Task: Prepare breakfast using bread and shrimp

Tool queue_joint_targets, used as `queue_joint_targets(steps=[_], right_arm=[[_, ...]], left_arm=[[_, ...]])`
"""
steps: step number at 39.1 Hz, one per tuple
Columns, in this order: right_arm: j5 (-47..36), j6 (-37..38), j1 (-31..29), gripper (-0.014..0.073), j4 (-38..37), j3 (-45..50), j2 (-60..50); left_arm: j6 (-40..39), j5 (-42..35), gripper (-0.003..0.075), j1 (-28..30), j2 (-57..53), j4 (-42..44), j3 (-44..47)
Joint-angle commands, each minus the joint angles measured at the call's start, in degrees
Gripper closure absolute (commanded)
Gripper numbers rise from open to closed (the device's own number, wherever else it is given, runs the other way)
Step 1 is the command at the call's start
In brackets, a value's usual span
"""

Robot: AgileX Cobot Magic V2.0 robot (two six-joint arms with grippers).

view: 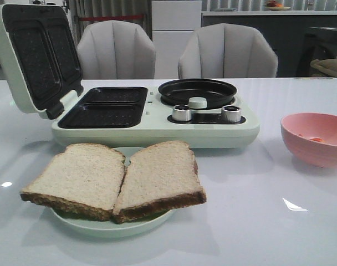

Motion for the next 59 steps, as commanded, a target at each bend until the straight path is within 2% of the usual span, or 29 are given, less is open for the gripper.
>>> queue_joint_targets(steps=[1,23,26,31,34,39,42,47,50,59], right_arm=[[-4.9,-0.7,-0.2,0.0459,-0.1,-0.9,-1.2],[-4.9,-0.7,-0.2,0.0459,-0.1,-0.9,-1.2],[-4.9,-0.7,-0.2,0.0459,-0.1,-0.9,-1.2],[-4.9,-0.7,-0.2,0.0459,-0.1,-0.9,-1.2],[-4.9,-0.7,-0.2,0.0459,-0.1,-0.9,-1.2],[-4.9,-0.7,-0.2,0.0459,-0.1,-0.9,-1.2],[-4.9,-0.7,-0.2,0.0459,-0.1,-0.9,-1.2],[-4.9,-0.7,-0.2,0.0459,-0.1,-0.9,-1.2],[-4.9,-0.7,-0.2,0.0459,-0.1,-0.9,-1.2],[-4.9,-0.7,-0.2,0.0459,-0.1,-0.9,-1.2]], left_arm=[[-0.3,-4.8,0.0609,-0.3,-0.9,-0.4,1.2],[-0.3,-4.9,0.0609,-0.3,-0.9,-0.4,1.2],[-0.3,-7.5,0.0609,-0.3,-0.9,0.0,1.2],[-0.1,-16.8,0.0609,-0.3,-0.9,0.0,0.7],[-0.1,-17.8,0.0609,-0.3,-0.8,0.0,-1.5],[-0.1,-12.1,0.0609,-0.3,1.5,5.3,-10.2],[-0.1,-5.7,0.0609,-0.4,5.2,8.7,-17.3],[-0.1,8.9,0.0609,-0.4,12.9,8.7,-28.1],[-0.1,15.2,0.0609,-0.4,16.8,8.3,-31.4],[-0.1,16.3,0.0609,-1.7,22.4,8.3,-31.8]])
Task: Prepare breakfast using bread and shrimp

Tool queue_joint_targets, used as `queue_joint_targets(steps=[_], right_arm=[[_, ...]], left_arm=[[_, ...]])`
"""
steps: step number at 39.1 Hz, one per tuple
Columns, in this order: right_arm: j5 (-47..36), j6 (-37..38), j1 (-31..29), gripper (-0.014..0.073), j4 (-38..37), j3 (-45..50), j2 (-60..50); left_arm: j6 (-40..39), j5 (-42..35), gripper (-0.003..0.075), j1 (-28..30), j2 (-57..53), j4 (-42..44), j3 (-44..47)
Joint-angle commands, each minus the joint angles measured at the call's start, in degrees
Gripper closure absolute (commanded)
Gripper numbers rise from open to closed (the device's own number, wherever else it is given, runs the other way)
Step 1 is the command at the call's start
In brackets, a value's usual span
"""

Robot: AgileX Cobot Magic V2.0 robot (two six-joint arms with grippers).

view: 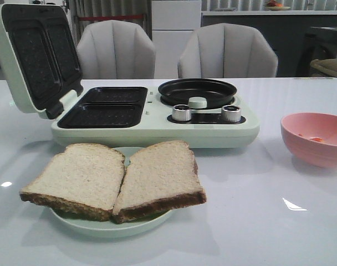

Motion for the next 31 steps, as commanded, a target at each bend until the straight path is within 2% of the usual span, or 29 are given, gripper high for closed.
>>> queue_joint_targets(steps=[1,7,11,15,18,21,31], right_arm=[[-4.9,-0.7,-0.2,0.0459,-0.1,-0.9,-1.2],[-4.9,-0.7,-0.2,0.0459,-0.1,-0.9,-1.2],[-4.9,-0.7,-0.2,0.0459,-0.1,-0.9,-1.2],[-4.9,-0.7,-0.2,0.0459,-0.1,-0.9,-1.2],[-4.9,-0.7,-0.2,0.0459,-0.1,-0.9,-1.2],[-4.9,-0.7,-0.2,0.0459,-0.1,-0.9,-1.2],[-4.9,-0.7,-0.2,0.0459,-0.1,-0.9,-1.2]], left_arm=[[-0.1,-3.3,0.0609,-1.7,1.9,0.1,-1.7],[-0.1,-3.3,0.0603,-2.9,2.5,1.7,-1.7],[-0.1,-3.2,0.0561,-4.1,2.5,3.6,-1.7],[-0.1,-2.8,0.0457,-5.7,2.5,3.6,-1.7],[-0.1,-1.5,0.0331,-6.8,2.5,3.6,-1.7],[-0.1,0.0,0.0255,-7.0,2.5,3.7,-1.7],[-0.1,-0.5,0.0242,-7.0,2.5,4.2,-1.7]])
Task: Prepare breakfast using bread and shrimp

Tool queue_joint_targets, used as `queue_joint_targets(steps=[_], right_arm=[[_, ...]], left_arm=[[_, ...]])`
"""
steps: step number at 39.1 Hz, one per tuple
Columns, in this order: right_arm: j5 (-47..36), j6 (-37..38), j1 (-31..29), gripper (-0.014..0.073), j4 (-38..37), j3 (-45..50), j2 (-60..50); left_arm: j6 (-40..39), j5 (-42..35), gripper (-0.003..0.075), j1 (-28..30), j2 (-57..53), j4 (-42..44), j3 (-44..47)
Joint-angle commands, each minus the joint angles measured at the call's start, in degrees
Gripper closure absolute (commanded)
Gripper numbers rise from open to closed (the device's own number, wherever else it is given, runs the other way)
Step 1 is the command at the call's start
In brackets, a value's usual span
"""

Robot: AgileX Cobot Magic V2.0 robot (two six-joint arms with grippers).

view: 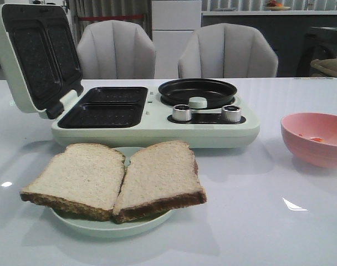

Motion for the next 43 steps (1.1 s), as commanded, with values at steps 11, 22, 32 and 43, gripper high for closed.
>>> queue_joint_targets(steps=[11,22,32,43], right_arm=[[-4.9,-0.1,-0.2,0.0459,-0.1,-0.9,-1.2],[-4.9,-0.1,-0.2,0.0459,-0.1,-0.9,-1.2],[-4.9,-0.1,-0.2,0.0459,-0.1,-0.9,-1.2],[-4.9,-0.1,-0.2,0.0459,-0.1,-0.9,-1.2]], left_arm=[[0.0,-3.6,0.0245,-1.5,1.0,9.2,-1.2],[0.0,-0.5,0.0295,-10.4,6.3,27.5,0.4],[-0.1,5.9,0.0294,-30.1,13.2,37.1,2.4],[-0.1,14.8,0.0294,-47.8,26.2,47.8,3.5]])
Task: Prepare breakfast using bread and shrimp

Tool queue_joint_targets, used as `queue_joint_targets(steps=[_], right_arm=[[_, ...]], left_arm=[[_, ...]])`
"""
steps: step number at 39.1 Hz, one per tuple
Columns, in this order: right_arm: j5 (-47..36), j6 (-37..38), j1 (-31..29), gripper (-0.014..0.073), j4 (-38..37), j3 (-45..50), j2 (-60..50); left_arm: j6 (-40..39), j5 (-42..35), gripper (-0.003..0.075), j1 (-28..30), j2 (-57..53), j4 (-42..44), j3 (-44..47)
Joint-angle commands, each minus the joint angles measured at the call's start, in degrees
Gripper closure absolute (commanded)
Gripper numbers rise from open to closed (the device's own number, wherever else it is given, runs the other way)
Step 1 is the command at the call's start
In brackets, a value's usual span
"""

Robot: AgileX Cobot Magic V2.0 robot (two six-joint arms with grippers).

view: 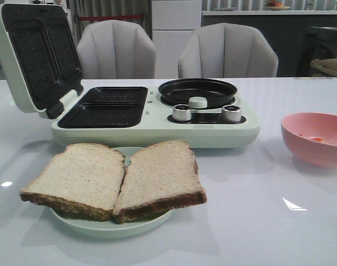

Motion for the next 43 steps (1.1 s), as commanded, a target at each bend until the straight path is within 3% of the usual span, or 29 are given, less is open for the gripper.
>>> queue_joint_targets(steps=[1,12,20,26,33,43], right_arm=[[-4.9,-0.7,-0.2,0.0459,-0.1,-0.9,-1.2],[-4.9,-0.7,-0.2,0.0459,-0.1,-0.9,-1.2],[-4.9,-0.7,-0.2,0.0459,-0.1,-0.9,-1.2],[-4.9,-0.7,-0.2,0.0459,-0.1,-0.9,-1.2],[-4.9,-0.7,-0.2,0.0459,-0.1,-0.9,-1.2],[-4.9,-0.7,-0.2,0.0459,-0.1,-0.9,-1.2]], left_arm=[[-0.1,0.5,0.0294,-2.9,4.9,6.5,-1.2],[-0.2,-2.7,0.0290,-2.6,18.3,10.0,-1.2],[-0.2,-8.3,0.0290,1.9,24.4,12.3,-1.7],[-0.2,-10.8,0.0286,4.6,27.5,15.1,-2.9],[-0.2,-12.5,0.0220,5.3,30.0,16.0,-3.2],[-0.2,-14.1,0.0218,6.6,32.7,18.9,-3.2]])
